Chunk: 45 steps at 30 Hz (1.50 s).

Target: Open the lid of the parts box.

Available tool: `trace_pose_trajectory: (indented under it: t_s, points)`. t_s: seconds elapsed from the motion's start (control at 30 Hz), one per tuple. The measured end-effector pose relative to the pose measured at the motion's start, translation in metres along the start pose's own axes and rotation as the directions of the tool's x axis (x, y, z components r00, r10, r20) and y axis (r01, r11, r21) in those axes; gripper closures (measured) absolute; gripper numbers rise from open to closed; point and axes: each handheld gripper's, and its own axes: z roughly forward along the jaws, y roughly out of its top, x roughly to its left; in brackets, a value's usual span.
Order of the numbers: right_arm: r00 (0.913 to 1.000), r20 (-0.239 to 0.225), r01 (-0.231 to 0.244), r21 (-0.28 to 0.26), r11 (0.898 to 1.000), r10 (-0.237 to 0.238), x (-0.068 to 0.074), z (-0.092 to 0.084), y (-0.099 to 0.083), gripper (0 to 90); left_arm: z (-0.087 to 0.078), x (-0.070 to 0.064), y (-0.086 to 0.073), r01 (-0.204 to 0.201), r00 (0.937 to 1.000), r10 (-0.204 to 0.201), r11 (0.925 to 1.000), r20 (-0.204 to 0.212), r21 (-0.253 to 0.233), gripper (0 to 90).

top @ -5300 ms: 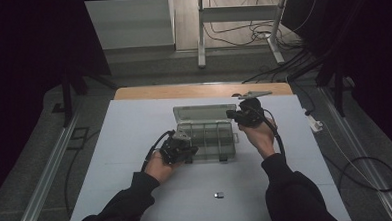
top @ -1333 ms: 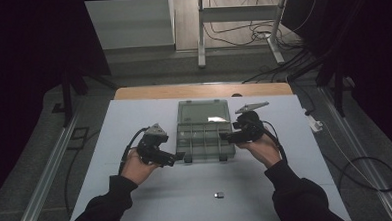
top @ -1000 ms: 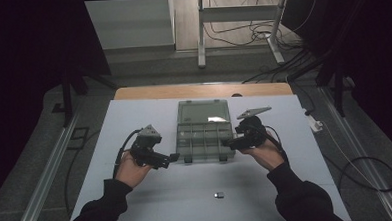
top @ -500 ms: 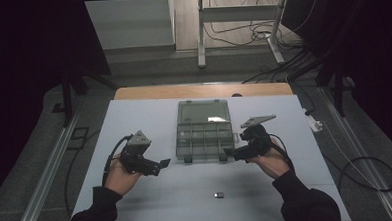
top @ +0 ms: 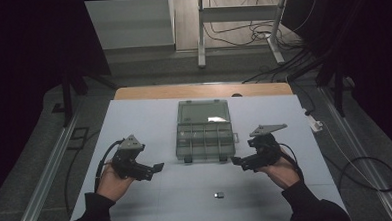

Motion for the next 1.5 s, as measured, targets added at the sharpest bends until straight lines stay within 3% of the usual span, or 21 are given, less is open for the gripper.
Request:
trace_pose_trajectory:
  t_s: [0.47, 1.17, 1.5]
  points:
    - [0.9997, 0.015, -0.018, -0.018, 1.0, 0.019, 0.001, -0.021, -0.024, 2.9, -0.016, -0.009, -0.011, -0.014, 0.9998, 0.014, 0.9999, -0.014, 0.002, 0.0]
    - [0.9964, 0.057, -0.062, -0.019, 0.998, 0.063, -0.002, -0.051, -0.059, 1.0, -0.045, -0.013, -0.036, 0.025, 0.9992, -0.025, 0.9995, -0.032, -0.022, 0.0]
    - [0.9922, 0.095, -0.08, -0.01, 0.997, 0.08, -0.002, -0.064, -0.072, 0.6, -0.061, -0.012, -0.05, 0.064, 0.9968, -0.066, 0.9968, -0.044, -0.048, 0.0]
